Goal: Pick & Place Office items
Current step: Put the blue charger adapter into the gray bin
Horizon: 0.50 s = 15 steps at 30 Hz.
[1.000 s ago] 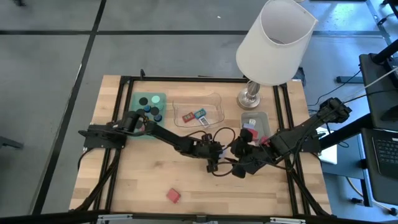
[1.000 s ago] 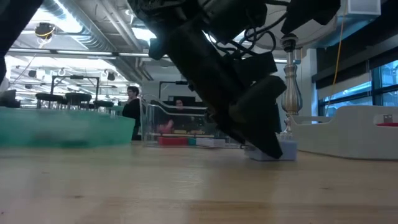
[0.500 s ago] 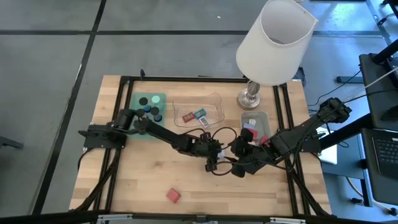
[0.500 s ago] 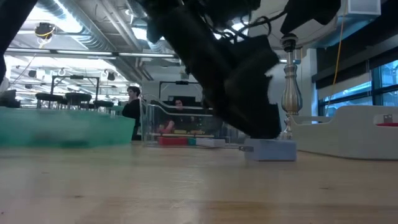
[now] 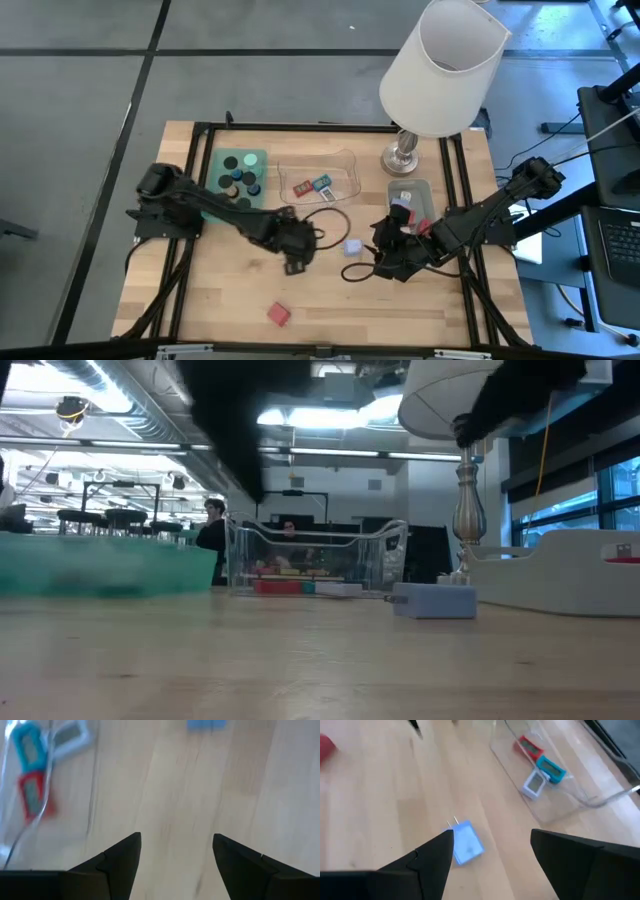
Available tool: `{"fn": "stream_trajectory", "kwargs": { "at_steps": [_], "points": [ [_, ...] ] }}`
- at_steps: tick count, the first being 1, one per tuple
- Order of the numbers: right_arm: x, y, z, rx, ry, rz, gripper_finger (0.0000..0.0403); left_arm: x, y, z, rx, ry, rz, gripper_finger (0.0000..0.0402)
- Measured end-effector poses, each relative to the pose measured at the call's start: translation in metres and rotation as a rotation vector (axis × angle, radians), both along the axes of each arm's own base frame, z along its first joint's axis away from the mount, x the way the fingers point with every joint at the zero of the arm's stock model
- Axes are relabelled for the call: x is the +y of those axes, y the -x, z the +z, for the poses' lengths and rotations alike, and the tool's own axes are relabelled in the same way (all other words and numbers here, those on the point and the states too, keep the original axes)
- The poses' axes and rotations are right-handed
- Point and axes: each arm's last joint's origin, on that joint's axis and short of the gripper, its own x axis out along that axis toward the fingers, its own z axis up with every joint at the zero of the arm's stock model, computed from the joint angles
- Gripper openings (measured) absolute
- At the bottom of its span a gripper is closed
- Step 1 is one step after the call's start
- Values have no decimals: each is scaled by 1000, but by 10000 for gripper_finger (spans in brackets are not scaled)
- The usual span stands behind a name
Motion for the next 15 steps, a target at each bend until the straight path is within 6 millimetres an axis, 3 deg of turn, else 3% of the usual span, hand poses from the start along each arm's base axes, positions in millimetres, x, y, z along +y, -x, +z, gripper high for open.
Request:
{"fn": "stream_trajectory", "kwargs": {
  "at_steps": [4,8,15],
  "points": [
    [-3,1,-21,-17,-14,-3,268,-11,35,20,-18,34,91,239],
    [-6,-8,-37,-66,-107,108,270,-21,65,37,-109,61,178,239],
    [-21,-16,-58,-177,-199,243,316,-39,97,61,-288,76,224,238]
  ]
}}
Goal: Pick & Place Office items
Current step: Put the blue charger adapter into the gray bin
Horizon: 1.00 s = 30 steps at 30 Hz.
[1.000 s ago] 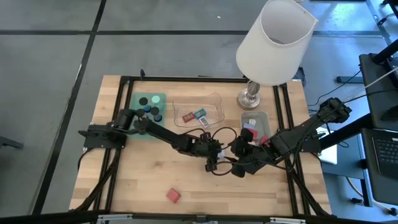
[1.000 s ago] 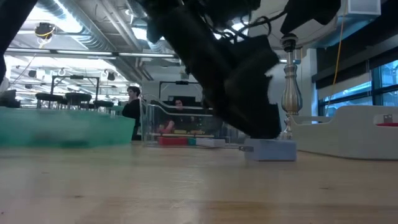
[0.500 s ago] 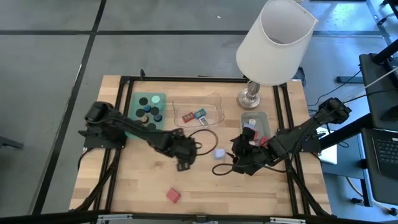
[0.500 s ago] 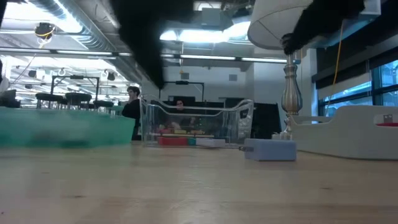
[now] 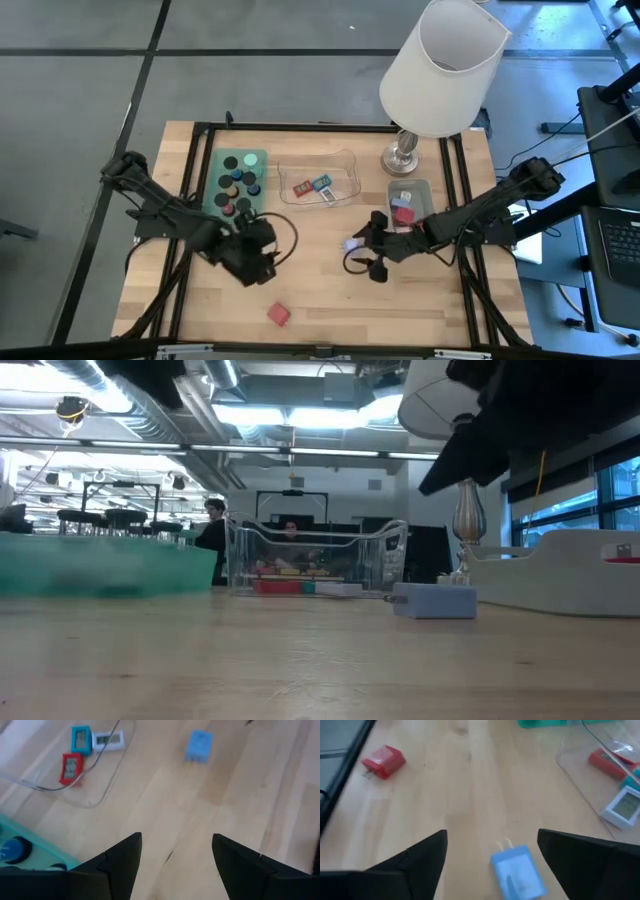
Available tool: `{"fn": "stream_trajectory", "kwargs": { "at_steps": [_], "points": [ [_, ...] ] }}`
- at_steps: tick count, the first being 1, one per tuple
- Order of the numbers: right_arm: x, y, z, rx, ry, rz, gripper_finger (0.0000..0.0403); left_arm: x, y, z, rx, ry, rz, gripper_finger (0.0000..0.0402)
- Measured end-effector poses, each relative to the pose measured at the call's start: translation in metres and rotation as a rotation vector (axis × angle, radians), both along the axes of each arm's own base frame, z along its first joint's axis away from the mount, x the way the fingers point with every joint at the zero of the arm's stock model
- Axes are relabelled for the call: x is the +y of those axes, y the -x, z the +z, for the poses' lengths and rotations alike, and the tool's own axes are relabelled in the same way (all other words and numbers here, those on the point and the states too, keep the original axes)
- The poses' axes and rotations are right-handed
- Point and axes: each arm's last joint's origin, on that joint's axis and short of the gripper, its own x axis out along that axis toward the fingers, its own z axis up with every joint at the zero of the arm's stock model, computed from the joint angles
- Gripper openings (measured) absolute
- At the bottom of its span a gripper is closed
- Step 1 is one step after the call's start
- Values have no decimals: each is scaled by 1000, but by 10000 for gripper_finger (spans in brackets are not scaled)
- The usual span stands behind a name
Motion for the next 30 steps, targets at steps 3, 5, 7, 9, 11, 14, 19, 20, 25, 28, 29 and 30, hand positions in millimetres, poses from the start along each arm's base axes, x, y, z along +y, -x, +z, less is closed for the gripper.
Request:
{"fn": "stream_trajectory", "kwargs": {
  "at_steps": [3,5,7,9,11,14,19,20,25,28,29,30],
  "points": [
    [-12,1,-10,28,15,-35,336,-8,8,4,-49,-22,-2,238],
    [-20,1,-15,50,3,-49,346,-14,12,5,-69,-37,-11,238],
    [-27,1,-18,72,-22,-42,353,-18,16,6,-79,-50,-25,238],
    [-32,1,-21,91,-62,-35,358,-22,18,6,-85,-56,-38,238],
    [-36,-1,-23,94,-94,-33,359,-24,20,6,-95,-67,-43,238],
    [-39,-6,-29,104,-106,-19,360,-27,22,7,-113,-89,-45,238],
    [-37,-14,-48,147,-77,45,360,-29,24,7,-114,-90,-58,238],
    [-37,-15,-51,157,-62,52,359,-30,25,7,-114,-89,-60,238],
    [-35,-23,-62,189,5,83,360,-30,25,7,-113,-90,-63,238],
    [-33,-28,-69,222,-9,112,359,-30,26,6,-109,-94,-64,238],
    [-32,-29,-72,232,-13,119,359,-30,26,6,-107,-95,-64,238],
    [-32,-31,-74,241,-16,124,359,-30,26,6,-106,-96,-64,238]
  ]
}}
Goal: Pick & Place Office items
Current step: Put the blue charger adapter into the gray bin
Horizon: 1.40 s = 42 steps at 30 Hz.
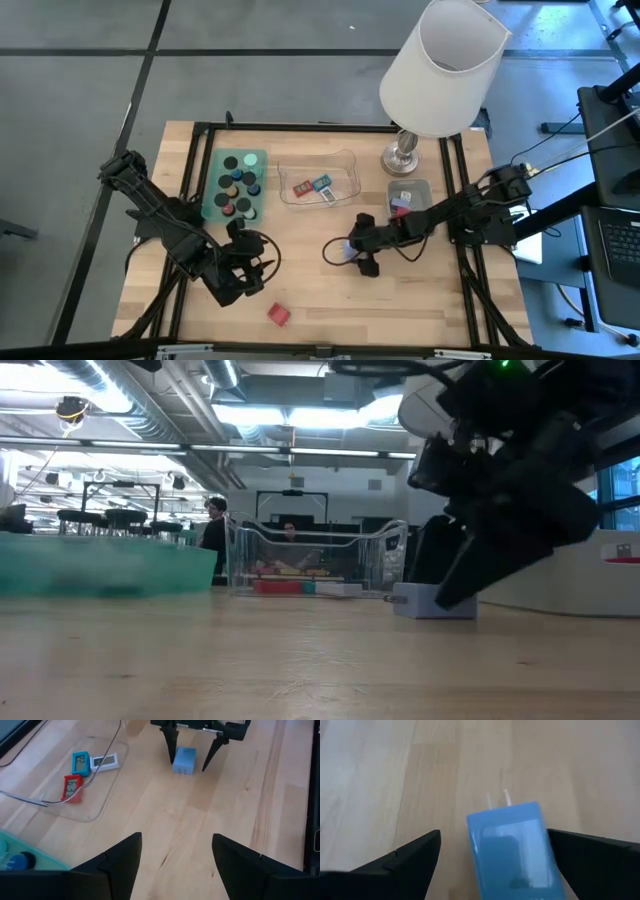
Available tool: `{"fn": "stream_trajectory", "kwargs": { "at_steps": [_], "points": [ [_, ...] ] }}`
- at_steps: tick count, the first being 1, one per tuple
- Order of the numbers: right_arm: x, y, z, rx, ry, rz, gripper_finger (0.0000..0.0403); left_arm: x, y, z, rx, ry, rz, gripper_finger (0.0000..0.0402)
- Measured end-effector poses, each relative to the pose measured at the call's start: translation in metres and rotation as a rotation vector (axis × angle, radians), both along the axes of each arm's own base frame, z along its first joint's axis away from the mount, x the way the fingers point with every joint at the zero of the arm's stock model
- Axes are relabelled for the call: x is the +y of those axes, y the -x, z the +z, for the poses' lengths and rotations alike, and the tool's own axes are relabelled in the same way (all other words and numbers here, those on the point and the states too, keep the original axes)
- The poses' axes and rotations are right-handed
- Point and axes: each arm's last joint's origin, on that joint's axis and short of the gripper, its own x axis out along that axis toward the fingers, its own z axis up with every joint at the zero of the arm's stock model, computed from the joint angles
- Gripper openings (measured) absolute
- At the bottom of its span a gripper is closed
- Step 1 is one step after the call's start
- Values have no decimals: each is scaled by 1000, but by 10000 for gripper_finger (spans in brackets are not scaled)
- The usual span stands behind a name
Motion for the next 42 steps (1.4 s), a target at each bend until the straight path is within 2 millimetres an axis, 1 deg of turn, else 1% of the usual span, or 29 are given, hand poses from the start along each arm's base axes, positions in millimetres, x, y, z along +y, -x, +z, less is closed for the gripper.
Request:
{"fn": "stream_trajectory", "kwargs": {
  "at_steps": [2,5,8,11,15,17,21,24,26,28,29,32,35,39,42],
  "points": [
    [0,-1,-3,18,11,-5,359,0,0,0,4,-4,0,238],
    [0,-5,0,8,25,-52,353,1,1,0,10,-10,0,238],
    [2,-9,4,13,-44,-110,332,2,2,-1,28,-23,3,238],
    [5,-13,10,38,-92,-107,295,3,4,-2,40,-29,12,238],
    [5,-11,10,77,-86,-96,233,4,4,-2,43,-33,12,238],
    [5,-11,10,82,-85,-88,210,4,4,-2,43,-32,12,238],
    [5,-11,10,86,-94,-101,209,4,4,-2,44,-32,12,238],
    [5,-11,10,90,-120,-137,222,4,4,-2,44,-32,11,238],
    [5,-10,12,86,-131,-149,226,4,4,-2,44,-32,11,238],
    [5,-9,16,94,-134,-156,222,4,4,-2,44,-32,11,238],
    [5,-10,21,86,-138,-160,217,4,4,-2,45,-32,11,238],
    [5,-13,49,4,-158,-177,209,4,4,-2,45,-32,11,238],
    [0,-4,72,-35,-99,-180,209,4,4,-2,46,-32,11,238],
    [-14,20,106,-77,-36,-249,221,4,4,-2,46,-31,11,238],
    [-25,45,122,-40,40,-342,225,4,4,-2,45,-31,12,238]
  ]
}}
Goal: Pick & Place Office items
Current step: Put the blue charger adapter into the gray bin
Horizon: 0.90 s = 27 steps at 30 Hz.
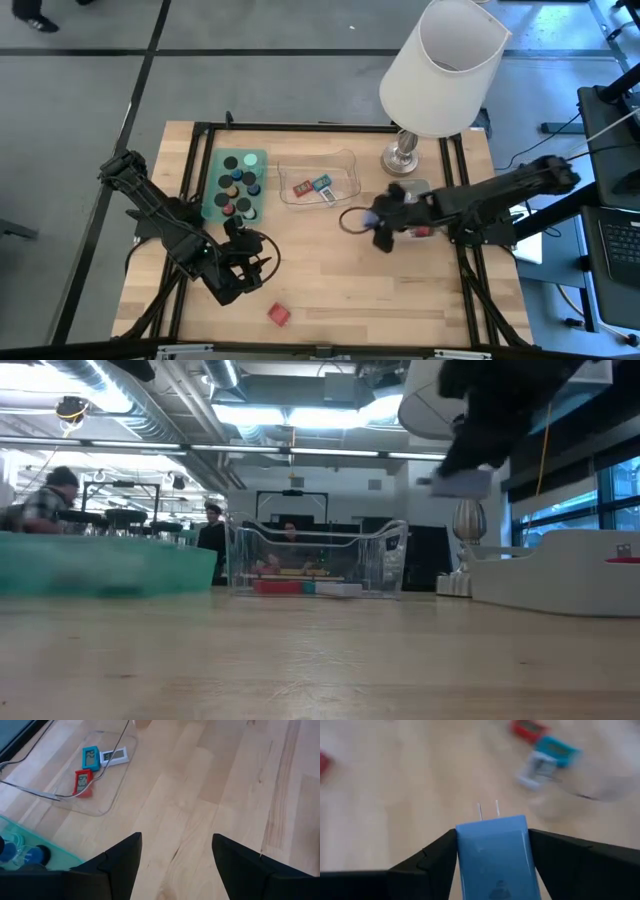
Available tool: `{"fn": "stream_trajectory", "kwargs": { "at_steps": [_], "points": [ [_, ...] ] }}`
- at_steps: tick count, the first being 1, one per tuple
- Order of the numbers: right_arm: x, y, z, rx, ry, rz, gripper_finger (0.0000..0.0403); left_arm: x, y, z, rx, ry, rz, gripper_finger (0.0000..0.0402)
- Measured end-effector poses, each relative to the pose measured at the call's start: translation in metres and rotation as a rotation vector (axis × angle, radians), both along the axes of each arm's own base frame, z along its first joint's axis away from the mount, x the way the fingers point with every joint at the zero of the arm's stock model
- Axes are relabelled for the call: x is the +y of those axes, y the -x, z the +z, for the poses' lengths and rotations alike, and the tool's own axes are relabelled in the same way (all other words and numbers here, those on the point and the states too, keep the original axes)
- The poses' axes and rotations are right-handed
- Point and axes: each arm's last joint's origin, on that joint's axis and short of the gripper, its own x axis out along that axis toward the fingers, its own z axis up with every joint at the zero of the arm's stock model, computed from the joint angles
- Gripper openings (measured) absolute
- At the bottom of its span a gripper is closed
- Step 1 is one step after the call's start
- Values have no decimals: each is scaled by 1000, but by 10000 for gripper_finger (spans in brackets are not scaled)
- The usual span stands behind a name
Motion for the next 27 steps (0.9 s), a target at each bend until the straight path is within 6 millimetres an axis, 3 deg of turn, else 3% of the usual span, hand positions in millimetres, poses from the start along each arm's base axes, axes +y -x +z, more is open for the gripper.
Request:
{"fn": "stream_trajectory", "kwargs": {
  "at_steps": [7,14,19,27],
  "points": [
    [-21,55,16,115,85,-267,216,0,0,0,-4,-5,2,238],
    [-37,93,-10,227,59,-590,221,1,0,1,-17,-21,9,238],
    [-44,98,-34,240,33,-720,220,1,0,1,-16,-36,0,238],
    [-51,95,-51,250,26,-815,220,1,-1,1,-32,-57,8,238]
  ]
}}
